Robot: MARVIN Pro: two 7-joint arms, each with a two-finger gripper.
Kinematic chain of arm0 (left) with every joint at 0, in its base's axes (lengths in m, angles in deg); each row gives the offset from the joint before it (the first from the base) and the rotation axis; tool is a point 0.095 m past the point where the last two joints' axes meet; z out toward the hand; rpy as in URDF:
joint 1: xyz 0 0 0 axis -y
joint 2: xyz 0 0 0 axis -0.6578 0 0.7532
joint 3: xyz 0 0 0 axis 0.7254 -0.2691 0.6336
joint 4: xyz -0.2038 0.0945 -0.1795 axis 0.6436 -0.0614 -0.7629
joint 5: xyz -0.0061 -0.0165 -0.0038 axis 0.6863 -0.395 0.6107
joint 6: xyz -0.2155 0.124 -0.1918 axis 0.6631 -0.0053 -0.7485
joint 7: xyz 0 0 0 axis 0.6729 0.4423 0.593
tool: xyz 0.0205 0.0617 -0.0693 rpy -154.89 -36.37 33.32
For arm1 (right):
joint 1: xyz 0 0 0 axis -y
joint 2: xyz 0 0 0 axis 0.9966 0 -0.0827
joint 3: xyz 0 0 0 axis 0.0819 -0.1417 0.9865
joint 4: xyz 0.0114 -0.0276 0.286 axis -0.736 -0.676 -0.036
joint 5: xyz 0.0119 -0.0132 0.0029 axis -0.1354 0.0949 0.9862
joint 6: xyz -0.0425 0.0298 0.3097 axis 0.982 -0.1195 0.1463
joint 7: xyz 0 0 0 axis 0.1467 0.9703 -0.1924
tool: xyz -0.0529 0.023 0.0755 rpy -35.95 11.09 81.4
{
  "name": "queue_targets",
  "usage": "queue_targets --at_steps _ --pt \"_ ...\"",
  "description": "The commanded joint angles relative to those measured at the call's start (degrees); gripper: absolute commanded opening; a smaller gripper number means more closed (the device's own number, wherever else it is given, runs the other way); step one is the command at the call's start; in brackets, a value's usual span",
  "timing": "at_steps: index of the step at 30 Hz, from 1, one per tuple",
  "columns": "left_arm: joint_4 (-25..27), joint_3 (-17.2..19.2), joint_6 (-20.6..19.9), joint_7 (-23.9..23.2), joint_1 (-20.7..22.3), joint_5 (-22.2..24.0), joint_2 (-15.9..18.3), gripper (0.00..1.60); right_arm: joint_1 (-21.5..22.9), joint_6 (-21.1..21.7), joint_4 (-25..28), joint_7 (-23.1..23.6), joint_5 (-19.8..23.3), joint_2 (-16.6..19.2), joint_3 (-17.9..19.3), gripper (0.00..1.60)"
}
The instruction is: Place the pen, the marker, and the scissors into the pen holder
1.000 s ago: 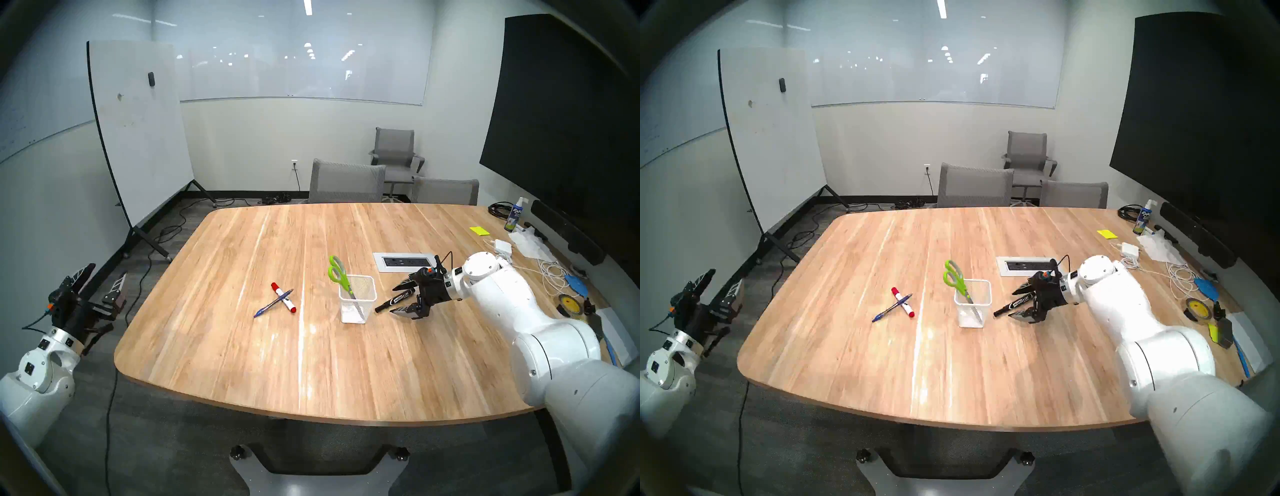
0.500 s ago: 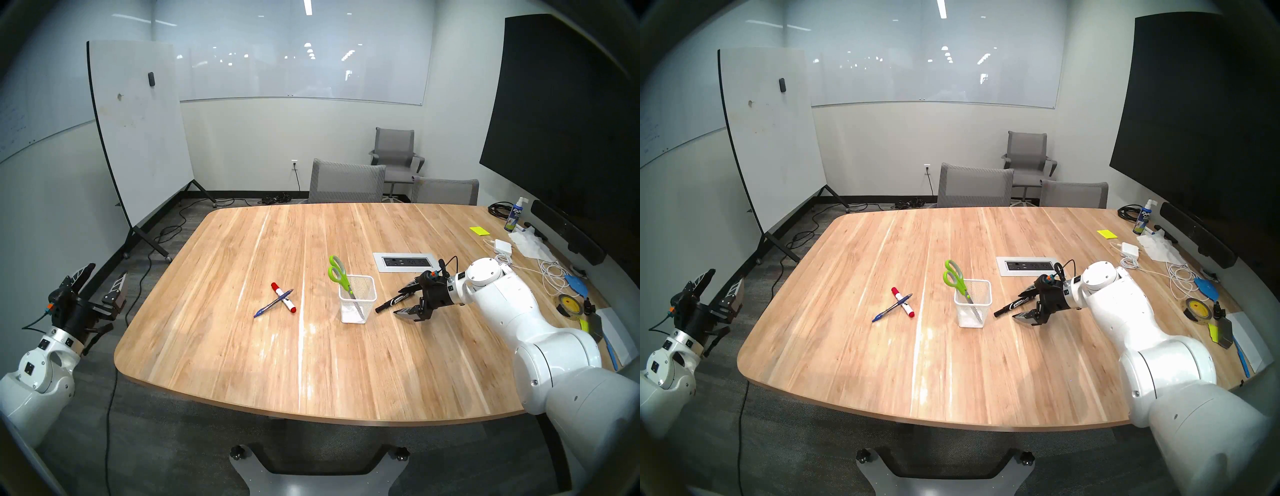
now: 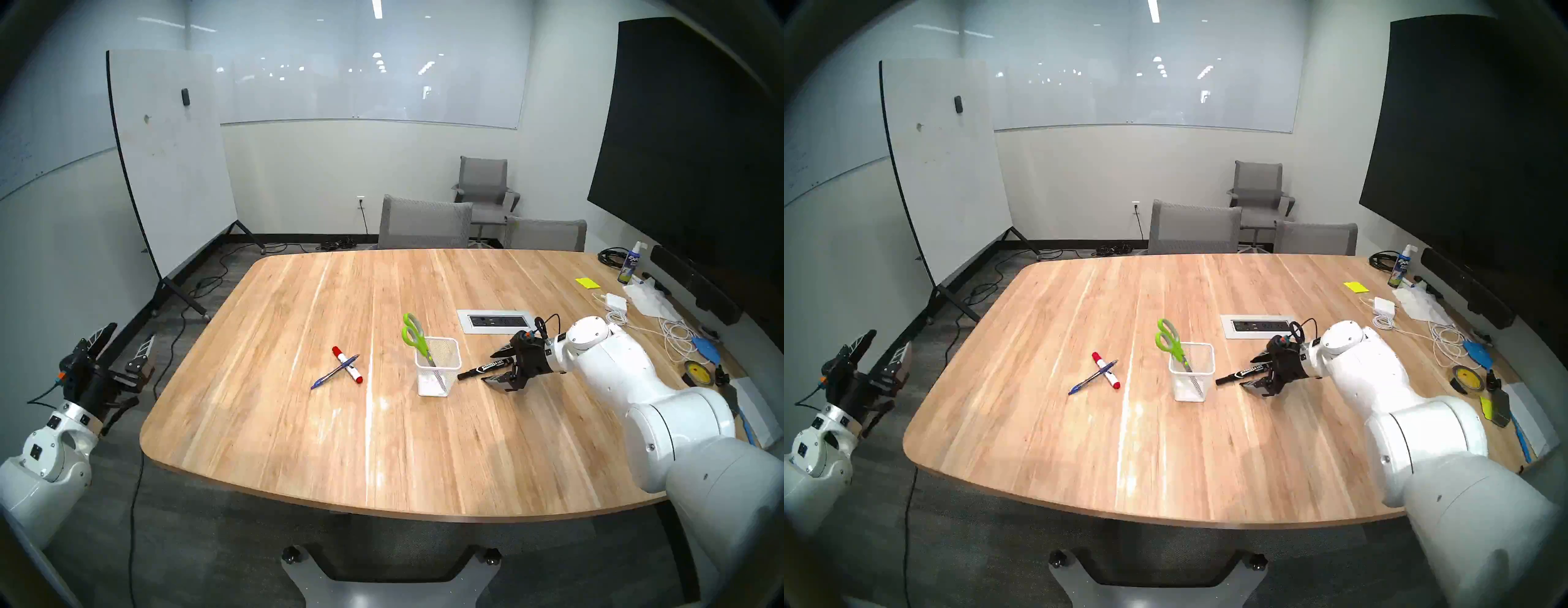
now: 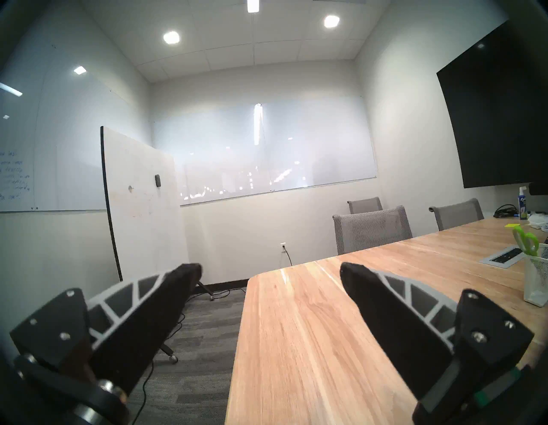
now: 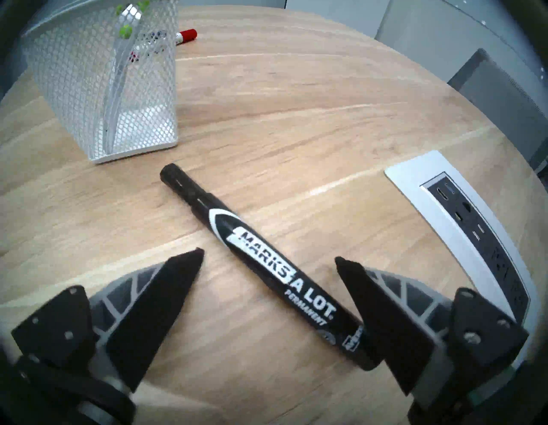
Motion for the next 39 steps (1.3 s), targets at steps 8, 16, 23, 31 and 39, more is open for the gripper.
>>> queue_targets --at_steps 8,16,23,31,39 --pt "0.32 0.91 0.10 0.00 -0.08 0.09 -0.04 1.60 -2.16 -0.38 4.32 5.73 0.93 2.28 0.72 1.60" --pt "0.34 0.94 0.09 0.00 -0.11 0.10 -0.05 1.60 -5.63 1.44 9.24 5.63 0.92 2.88 1.73 0.00" --pt "0.34 0.94 0.09 0.00 -0.11 0.10 -0.05 1.60 -8.05 2.83 12.58 5.57 1.41 3.25 2.81 0.00" --pt "0.32 0.91 0.10 0.00 -0.08 0.09 -0.04 1.60 -12.22 4.94 19.46 6.46 4.11 4.48 6.26 0.00" --pt "0.30 0.88 0.12 0.01 -0.06 0.08 -0.04 1.60 -15.71 6.57 23.87 7.21 6.52 5.50 10.21 0.00"
